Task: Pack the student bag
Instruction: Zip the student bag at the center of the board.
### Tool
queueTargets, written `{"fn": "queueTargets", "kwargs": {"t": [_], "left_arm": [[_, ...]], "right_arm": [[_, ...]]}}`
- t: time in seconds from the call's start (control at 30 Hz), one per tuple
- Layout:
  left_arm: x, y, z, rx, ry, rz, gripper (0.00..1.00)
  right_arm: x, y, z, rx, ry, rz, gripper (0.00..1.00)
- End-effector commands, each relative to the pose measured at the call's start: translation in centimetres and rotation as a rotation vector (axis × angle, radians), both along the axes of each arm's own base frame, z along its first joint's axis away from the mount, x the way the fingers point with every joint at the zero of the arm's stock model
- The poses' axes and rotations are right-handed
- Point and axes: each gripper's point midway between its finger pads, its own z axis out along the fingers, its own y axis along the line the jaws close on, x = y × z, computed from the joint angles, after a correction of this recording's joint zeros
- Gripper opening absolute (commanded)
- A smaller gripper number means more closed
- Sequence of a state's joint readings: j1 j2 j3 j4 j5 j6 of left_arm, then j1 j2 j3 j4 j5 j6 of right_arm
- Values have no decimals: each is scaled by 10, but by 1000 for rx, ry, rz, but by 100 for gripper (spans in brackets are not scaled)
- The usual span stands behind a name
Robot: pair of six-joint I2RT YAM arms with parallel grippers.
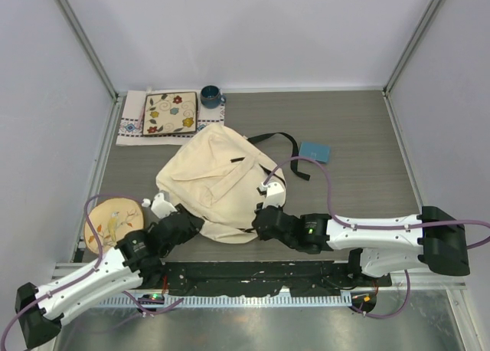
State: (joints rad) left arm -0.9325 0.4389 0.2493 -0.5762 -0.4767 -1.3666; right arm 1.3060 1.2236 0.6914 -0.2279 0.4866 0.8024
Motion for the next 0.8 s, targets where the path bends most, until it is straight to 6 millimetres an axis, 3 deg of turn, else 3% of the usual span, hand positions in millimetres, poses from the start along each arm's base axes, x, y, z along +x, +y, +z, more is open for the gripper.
{"fn": "queueTargets", "kwargs": {"t": [0.0, 0.03, 0.07, 0.13, 0.23, 0.43, 0.53, 0.67, 0.77], "left_arm": [[13, 11, 26, 128, -69, -11, 50], [13, 10, 27, 148, -62, -29, 62], [14, 6, 37, 151, -72, -49, 68], [11, 3, 39, 171, -49, -87, 79], [7, -7, 50, 183, -42, -164, 87], [2, -36, 83, 185, -53, -360, 92], [-10, -46, 86, 220, 5, -474, 92], [-22, -40, 85, 260, 91, -497, 93], [-29, -51, 89, 121, 96, -466, 93]], "right_arm": [[9, 0, 11, -16, -53, -10, 1], [9, 2, 11, -12, -50, -8, 1], [9, 5, 10, -13, -51, -6, 1], [10, 7, 11, -4, -48, -10, 1], [10, 11, 11, 8, -44, -10, 1], [11, 12, 10, 19, -40, -25, 1], [13, 12, 14, 26, -50, -33, 1], [14, 12, 16, 29, -54, -40, 1], [16, 10, 16, 39, -54, -63, 1]]}}
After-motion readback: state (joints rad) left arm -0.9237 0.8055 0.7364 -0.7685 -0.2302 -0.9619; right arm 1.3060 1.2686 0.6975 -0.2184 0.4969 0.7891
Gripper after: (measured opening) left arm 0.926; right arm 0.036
